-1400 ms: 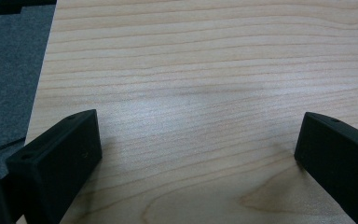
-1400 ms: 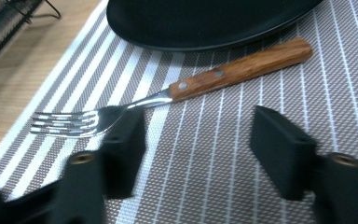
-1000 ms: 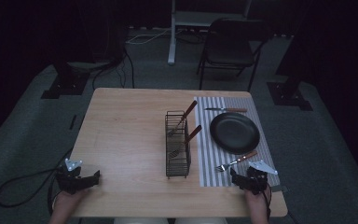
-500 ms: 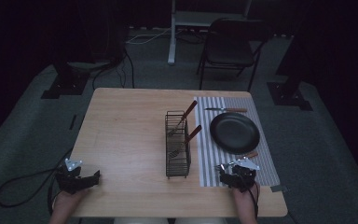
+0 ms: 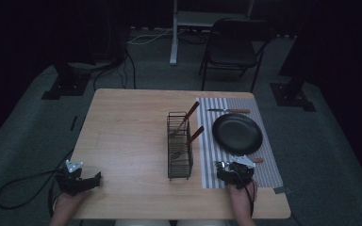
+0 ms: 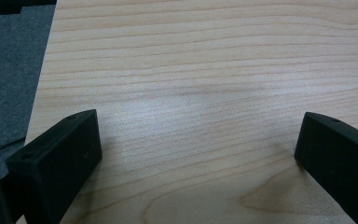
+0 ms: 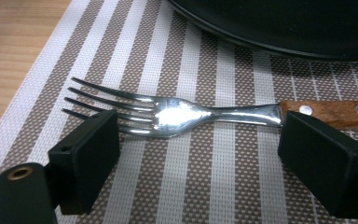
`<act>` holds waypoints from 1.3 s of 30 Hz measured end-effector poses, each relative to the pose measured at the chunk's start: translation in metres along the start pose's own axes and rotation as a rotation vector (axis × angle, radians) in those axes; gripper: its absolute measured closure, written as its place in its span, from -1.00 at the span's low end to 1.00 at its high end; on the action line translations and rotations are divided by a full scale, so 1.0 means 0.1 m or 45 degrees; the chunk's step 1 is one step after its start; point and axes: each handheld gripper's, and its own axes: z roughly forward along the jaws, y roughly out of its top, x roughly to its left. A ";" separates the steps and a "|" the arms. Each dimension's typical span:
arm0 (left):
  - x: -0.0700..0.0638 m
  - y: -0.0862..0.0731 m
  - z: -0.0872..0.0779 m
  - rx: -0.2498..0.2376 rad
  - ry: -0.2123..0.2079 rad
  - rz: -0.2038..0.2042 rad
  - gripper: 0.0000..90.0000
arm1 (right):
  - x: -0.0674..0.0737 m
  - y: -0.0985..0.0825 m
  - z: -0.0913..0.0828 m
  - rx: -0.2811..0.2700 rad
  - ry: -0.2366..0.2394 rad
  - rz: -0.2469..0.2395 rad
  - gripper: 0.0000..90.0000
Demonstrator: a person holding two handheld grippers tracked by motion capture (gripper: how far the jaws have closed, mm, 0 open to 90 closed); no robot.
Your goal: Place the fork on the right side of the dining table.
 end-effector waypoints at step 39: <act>0.00 0.00 0.00 0.000 0.000 -0.002 -0.99 | -0.85 -0.36 -0.38 -0.007 -0.023 0.061 -0.72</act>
